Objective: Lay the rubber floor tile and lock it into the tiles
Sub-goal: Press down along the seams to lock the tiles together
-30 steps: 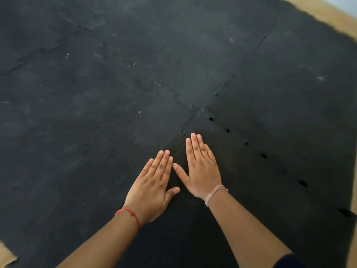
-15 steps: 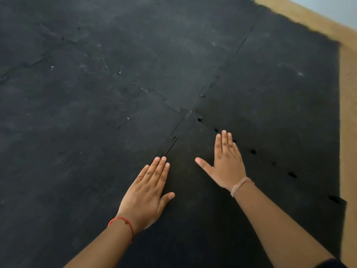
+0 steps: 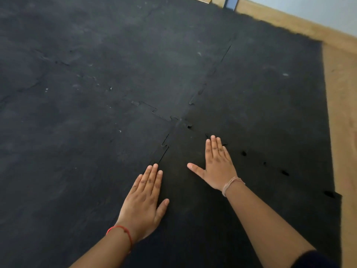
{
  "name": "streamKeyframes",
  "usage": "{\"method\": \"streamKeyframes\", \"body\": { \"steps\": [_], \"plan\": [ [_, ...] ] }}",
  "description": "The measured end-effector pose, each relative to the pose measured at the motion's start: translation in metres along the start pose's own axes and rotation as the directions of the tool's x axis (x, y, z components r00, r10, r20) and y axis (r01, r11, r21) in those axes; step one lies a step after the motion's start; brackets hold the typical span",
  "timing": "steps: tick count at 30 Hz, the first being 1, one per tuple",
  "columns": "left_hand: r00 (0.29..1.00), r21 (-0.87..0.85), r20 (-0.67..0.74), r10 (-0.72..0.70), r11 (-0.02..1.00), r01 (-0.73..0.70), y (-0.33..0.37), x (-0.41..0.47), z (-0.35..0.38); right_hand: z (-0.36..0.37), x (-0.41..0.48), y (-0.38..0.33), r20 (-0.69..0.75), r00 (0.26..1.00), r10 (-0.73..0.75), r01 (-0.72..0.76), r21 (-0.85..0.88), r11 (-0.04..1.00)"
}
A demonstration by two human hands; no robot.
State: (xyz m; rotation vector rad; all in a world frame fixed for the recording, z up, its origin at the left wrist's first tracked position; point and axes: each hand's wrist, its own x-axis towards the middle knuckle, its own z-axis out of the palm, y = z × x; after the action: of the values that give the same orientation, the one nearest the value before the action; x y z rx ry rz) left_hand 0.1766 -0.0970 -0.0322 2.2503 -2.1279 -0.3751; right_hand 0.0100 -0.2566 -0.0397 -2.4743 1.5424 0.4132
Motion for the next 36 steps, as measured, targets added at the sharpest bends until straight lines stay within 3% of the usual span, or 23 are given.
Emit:
{"method": "streamKeyframes", "body": {
  "steps": [5, 8, 10, 14, 18, 27, 32, 36],
  "plan": [
    [0.995, -0.031, -0.079, -0.065, 0.998, 0.063, 0.006, 0.005, 0.022, -0.008, 0.013, -0.002, -0.017, 1.000, 0.022, -0.017, 0.214, 0.977],
    [0.983, -0.072, -0.130, -0.128, 0.990, 0.119, 0.008, 0.007, 0.019, -0.024, 0.034, -0.012, -0.015, 1.000, -0.005, 0.008, 0.177, 0.984],
    [0.985, -0.080, -0.107, -0.136, 0.989, 0.128, 0.008, 0.006, 0.012, -0.028, 0.040, -0.023, -0.109, 0.994, 0.011, 0.007, 0.167, 0.986],
    [0.991, -0.110, -0.061, -0.119, 0.988, 0.112, 0.007, 0.010, 0.011, 0.002, 0.007, -0.026, -0.325, 0.907, 0.267, -0.177, 0.281, 0.943],
    [0.989, -0.091, -0.042, -0.139, 0.987, 0.135, 0.006, 0.009, 0.013, 0.014, 0.000, -0.021, -0.288, 0.872, 0.396, -0.327, 0.260, 0.909],
    [0.988, -0.073, -0.079, -0.134, 0.989, 0.128, 0.003, 0.036, 0.015, 0.018, 0.009, -0.019, -0.262, 0.871, 0.415, -0.358, 0.239, 0.902],
    [0.891, -0.225, -0.121, -0.438, 0.886, 0.405, 0.001, 0.113, 0.002, 0.017, 0.007, -0.020, -0.258, 0.867, 0.426, -0.359, 0.270, 0.894],
    [0.949, -0.174, -0.101, -0.299, 0.944, 0.279, -0.005, 0.129, 0.004, 0.019, 0.010, -0.020, -0.273, 0.862, 0.428, -0.361, 0.264, 0.895]
  ]
}}
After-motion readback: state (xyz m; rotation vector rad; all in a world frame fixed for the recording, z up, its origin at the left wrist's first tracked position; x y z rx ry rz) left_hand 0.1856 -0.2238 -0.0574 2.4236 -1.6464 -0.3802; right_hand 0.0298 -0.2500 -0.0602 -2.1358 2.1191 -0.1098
